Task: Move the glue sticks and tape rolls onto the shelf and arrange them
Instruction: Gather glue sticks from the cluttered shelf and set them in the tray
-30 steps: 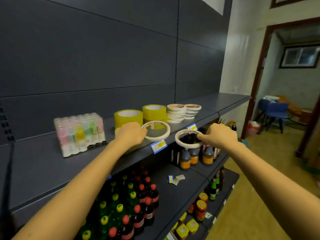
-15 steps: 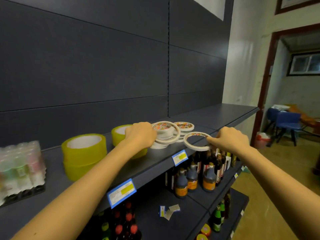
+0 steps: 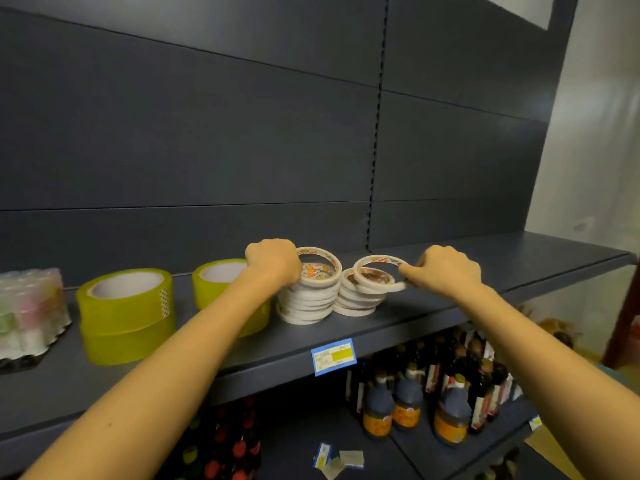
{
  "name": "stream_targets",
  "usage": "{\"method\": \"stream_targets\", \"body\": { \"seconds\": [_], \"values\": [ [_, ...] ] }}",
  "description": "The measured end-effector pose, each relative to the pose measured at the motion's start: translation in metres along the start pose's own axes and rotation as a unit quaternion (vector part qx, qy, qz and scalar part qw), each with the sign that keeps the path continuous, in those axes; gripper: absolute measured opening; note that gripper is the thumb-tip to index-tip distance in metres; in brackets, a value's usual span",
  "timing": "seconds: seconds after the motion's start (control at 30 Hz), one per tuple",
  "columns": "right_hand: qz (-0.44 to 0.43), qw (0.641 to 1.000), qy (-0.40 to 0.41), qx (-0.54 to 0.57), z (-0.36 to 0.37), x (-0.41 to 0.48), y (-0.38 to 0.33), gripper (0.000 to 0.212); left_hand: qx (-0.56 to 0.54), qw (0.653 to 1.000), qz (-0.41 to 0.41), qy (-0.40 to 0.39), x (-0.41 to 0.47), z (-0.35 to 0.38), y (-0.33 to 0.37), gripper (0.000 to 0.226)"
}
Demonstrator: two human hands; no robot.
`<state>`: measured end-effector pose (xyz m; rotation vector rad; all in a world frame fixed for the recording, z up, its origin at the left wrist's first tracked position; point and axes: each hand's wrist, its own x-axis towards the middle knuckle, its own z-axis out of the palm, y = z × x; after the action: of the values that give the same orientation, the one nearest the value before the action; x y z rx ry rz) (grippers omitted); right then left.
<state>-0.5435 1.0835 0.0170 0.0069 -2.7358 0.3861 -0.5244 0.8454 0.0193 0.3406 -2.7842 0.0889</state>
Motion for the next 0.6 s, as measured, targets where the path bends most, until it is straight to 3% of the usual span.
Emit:
{"method": "stream_targets", "body": {
  "seconds": [0.27, 0.4, 0.5, 0.6],
  "values": [
    [-0.064, 0.997, -0.039, 0.014, 0.017, 0.035, -0.001, 0.044, 0.058, 0.997, -0.055, -0.008, 0.006, 0.005, 0.009, 0.022],
    [-0.109, 0.992, -0.065, -0.025, 0.023, 0.04, -0.004, 0.047, 0.062, 0.994, -0.071, 0.058, -0.004, 0.002, 0.007, 0.036],
    [-0.146, 0.987, -0.017, -0.062, 0.017, 0.041, -0.009, 0.046, 0.051, 0.986, -0.072, 0.138, -0.019, -0.001, -0.009, 0.039],
    [-0.211, 0.977, 0.019, 0.0, 0.009, 0.033, -0.033, 0.037, 0.058, 0.976, -0.087, 0.191, -0.039, -0.006, -0.034, 0.036]
  ]
}}
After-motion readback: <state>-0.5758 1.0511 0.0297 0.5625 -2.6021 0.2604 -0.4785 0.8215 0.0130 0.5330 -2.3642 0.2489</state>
